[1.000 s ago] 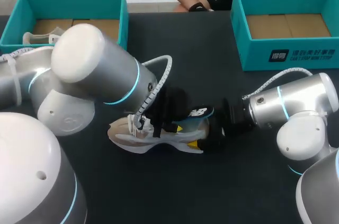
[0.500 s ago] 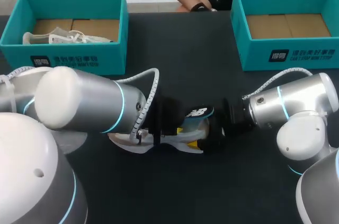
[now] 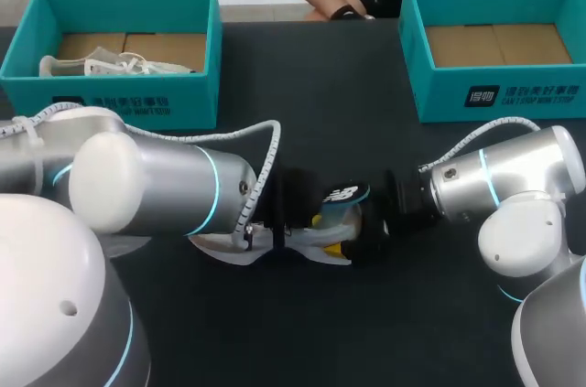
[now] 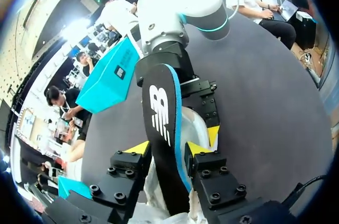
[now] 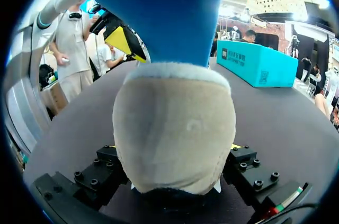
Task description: Take the shoe out of the shoebox, open the shoe tongue, remove and reinsert the insole, then place the shoe into the shoebox
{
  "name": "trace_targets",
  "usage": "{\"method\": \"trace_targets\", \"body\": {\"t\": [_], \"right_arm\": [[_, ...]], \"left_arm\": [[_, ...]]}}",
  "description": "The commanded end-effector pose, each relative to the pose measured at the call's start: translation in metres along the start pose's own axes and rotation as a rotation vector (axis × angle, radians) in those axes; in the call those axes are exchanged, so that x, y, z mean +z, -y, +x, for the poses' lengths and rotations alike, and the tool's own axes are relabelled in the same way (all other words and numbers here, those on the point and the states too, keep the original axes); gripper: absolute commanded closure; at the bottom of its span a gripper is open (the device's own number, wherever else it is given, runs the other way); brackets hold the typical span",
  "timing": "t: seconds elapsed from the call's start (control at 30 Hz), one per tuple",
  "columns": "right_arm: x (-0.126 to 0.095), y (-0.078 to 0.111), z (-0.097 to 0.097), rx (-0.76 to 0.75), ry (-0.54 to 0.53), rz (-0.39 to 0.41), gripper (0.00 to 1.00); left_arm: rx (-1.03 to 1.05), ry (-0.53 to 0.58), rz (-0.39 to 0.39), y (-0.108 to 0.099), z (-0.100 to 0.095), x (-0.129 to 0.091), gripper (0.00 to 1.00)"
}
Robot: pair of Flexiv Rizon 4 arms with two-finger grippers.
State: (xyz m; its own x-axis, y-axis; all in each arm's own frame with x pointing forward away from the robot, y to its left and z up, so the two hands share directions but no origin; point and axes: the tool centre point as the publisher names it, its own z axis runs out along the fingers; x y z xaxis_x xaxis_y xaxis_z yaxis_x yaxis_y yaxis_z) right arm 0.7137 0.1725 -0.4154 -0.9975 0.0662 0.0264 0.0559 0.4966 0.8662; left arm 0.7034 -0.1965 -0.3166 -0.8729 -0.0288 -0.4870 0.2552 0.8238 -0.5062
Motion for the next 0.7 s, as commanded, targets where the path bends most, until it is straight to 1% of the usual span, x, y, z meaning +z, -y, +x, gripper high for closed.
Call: {"method": "trace_targets", "body": {"t": [0.03,0.2,0.37,0.5,0.53,0.67,0.7], "right_arm": [[0.005,0.001,-0.001,0.001,0.002,0.006,1.0],[0.005,0.001,-0.001,0.001,0.002,0.006,1.0],[0.005,0.001,-0.001,0.001,0.002,0.006,1.0],[0.005,0.001,-0.001,0.001,0.002,0.006,1.0],[0.005,0.001,-0.001,0.001,0.002,0.006,1.0],[0.005,0.001,-0.001,0.001,0.002,0.006,1.0],[0.005,0.001,-0.001,0.001,0.002,0.006,1.0]], "left_arm": [[-0.002,-0.003,0.003,0.002,0.001,0.008,1.0],[0.003,-0.022,0.021,0.005,0.005,0.007,1.0],[0.056,-0.054,0.039,0.018,0.007,-0.003,1.0],[0.079,-0.108,0.044,0.026,0.002,-0.011,1.0],[0.079,-0.101,0.047,0.028,0.001,-0.014,1.0],[0.102,-0.182,0.059,0.034,-0.008,-0.021,1.0],[0.103,-0.176,0.059,0.036,-0.009,-0.024,1.0]]}}
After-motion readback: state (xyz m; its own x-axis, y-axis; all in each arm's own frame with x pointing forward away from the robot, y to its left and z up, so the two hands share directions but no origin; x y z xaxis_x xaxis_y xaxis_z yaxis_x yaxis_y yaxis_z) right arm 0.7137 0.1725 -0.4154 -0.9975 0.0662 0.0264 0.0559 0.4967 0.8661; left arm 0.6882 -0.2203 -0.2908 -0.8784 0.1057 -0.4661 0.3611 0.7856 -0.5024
